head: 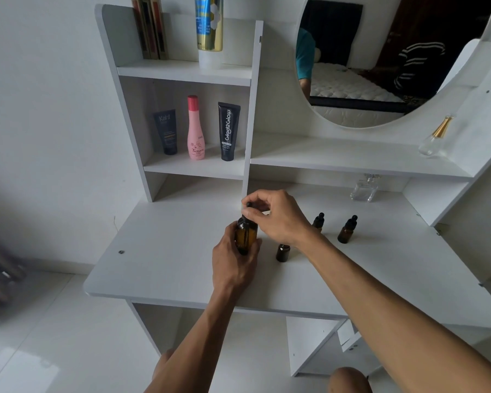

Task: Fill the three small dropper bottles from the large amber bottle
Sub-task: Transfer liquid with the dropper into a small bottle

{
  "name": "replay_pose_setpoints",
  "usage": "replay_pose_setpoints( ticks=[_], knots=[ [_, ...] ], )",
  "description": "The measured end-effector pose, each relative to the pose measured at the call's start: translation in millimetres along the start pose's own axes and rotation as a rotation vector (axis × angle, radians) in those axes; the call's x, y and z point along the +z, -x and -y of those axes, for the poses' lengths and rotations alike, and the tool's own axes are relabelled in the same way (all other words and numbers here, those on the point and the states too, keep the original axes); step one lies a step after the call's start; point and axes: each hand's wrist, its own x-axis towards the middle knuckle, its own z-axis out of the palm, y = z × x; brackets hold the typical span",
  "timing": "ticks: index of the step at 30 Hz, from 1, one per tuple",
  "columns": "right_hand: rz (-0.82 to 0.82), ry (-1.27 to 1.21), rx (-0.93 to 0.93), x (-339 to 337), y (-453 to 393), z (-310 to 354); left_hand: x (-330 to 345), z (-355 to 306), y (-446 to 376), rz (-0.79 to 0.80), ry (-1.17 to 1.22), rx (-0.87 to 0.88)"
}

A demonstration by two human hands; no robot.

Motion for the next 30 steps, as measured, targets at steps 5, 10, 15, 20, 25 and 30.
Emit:
replay_pose_setpoints(
  ticks=[5,10,15,20,25,30],
  knots=[
    [-0.051,-0.025,0.029,1.5,0.9,-1.3,0.5,-0.7,0.5,0.003,0.005,0.000],
    [0.026,-0.037,0.014,-0.2,-1.2,-2.4,1.4,1.4,-0.2,-0.007,0.009,0.007],
    [0.029,-0.051,-0.001,1.1,-0.4,-5.4,2.0,1.6,-0.7,-0.007,0.009,0.010],
    [0.030,-0.062,-0.004,3.2,1.7,-7.7,1.6,1.0,0.0,0.001,0.016,0.015],
    [-0.054,0.011,-0.015,6.6,3.0,-5.1,1.8,1.1,0.5,-0.001,0.015,0.010],
    [-0.019,0.010,0.016,3.4,2.6,-4.7,0.1,-0.4,0.4,0.000,0.012,0.008]
  ],
)
